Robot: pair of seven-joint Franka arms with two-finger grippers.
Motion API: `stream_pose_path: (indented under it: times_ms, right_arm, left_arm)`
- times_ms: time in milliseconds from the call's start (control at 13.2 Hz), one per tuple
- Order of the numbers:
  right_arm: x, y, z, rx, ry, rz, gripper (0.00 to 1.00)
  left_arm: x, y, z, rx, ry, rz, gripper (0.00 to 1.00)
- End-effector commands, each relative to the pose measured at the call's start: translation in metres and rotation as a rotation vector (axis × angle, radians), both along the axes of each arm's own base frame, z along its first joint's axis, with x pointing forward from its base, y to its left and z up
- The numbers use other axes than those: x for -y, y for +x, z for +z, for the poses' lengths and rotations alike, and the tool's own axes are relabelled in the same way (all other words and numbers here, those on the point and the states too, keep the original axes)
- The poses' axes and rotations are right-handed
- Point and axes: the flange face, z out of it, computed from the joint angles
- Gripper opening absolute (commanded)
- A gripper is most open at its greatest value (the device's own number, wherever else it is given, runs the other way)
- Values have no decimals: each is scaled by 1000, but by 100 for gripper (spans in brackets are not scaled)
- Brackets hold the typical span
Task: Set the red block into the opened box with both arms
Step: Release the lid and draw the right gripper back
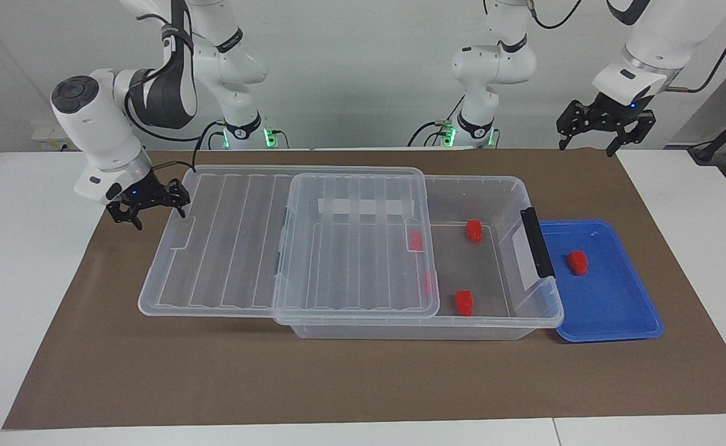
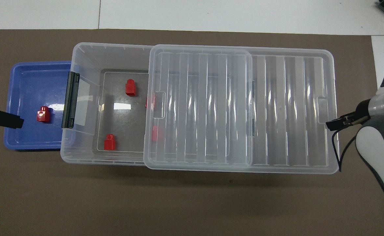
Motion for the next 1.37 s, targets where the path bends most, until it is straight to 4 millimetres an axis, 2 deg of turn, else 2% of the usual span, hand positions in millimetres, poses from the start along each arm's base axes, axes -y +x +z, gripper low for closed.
stream_pose_path:
  times_ms: [0,456,608,684,836,988,1064,1140,1292]
  right_arm:
    - [-8,3,16,3,-6,-34,100]
    - [-75,10,85,45,-8,-346,100]
    - [-99,12,103,66,-37,-436,100]
    - [-105,14,115,89,-53,-469,100]
    - [-108,14,136,96,-48,-490,100]
    - [-107,12,157,77,-42,-513,100]
    - [-104,14,158,61,-44,-531,100]
    - [-99,13,160,56,-44,-539,100]
    - [-85,11,166,27,-1,-570,100]
  left_arm:
    - [-2,-1,0,-7,16,9,100]
    - [-2,-3,-1,-18,17,13,100]
    - [-18,-4,-1,-18,15,36,100]
    - [-30,-2,-1,-5,15,57,100]
    - [-36,4,-9,24,16,74,100]
    - [-51,11,-26,30,16,101,100]
    - [-54,14,-40,38,16,105,100]
    - [-56,19,-57,50,16,108,100]
    - [-71,33,-106,59,20,134,100]
